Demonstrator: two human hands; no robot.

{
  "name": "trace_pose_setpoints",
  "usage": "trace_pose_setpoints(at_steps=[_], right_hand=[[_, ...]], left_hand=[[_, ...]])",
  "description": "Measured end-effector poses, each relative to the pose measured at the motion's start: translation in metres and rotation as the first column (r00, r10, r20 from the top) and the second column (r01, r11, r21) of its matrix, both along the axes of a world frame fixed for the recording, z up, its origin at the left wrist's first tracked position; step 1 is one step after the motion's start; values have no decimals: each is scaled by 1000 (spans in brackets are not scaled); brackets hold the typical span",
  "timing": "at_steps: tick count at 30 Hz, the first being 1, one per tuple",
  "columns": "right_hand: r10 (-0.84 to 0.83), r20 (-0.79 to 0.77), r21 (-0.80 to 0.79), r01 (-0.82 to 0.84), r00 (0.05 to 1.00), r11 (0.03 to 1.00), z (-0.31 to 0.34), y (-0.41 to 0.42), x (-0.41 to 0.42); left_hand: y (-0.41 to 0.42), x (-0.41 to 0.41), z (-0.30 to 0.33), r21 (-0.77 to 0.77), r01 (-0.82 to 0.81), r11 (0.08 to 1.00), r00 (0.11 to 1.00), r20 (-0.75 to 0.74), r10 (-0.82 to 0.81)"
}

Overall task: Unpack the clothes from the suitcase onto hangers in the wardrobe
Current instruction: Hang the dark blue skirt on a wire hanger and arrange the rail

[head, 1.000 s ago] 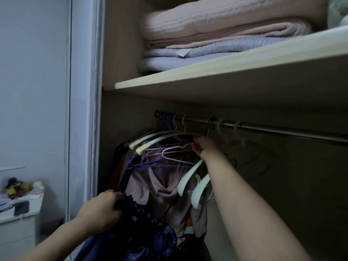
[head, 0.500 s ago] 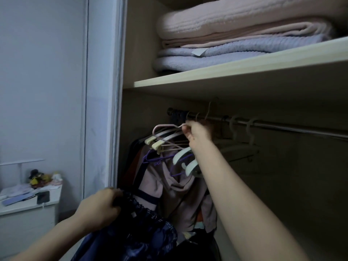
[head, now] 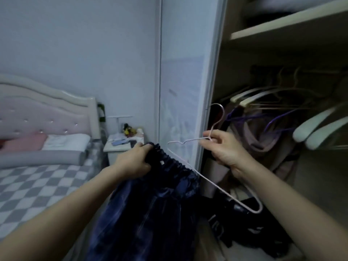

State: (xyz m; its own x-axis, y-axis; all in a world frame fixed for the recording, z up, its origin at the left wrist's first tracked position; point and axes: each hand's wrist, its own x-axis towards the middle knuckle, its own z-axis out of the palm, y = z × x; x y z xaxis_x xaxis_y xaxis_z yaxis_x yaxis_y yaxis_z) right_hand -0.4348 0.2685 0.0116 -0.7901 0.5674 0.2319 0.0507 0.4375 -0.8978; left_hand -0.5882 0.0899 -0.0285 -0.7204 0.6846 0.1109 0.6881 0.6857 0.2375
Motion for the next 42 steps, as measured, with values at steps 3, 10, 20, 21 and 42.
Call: trace_pose_setpoints(at_steps=[3,10,20,21,42], right_hand=[[-109,21,311,97,994,946,-19,-9,-13],[146,92,420,-171,985,891,-18,-71,-29],[241,-64,184,-226,968,956,-62,-146,-82],[228,-101,142,-212,969,967,-64,-148,-83],[184,520,738,-547,834,395,-145,-73,-39]], left_hand=[[-34,-10,-9,-54,-56,997,997,53,58],[-95,-13,-20,-209,-183,961,982,1,187],[-96,17,-2,-129,-147,981,922,-378,89],[-97,17,-1,-145,-150,978,892,-447,71],[-138,2,-1,-66,-374,925,852,-418,315]])
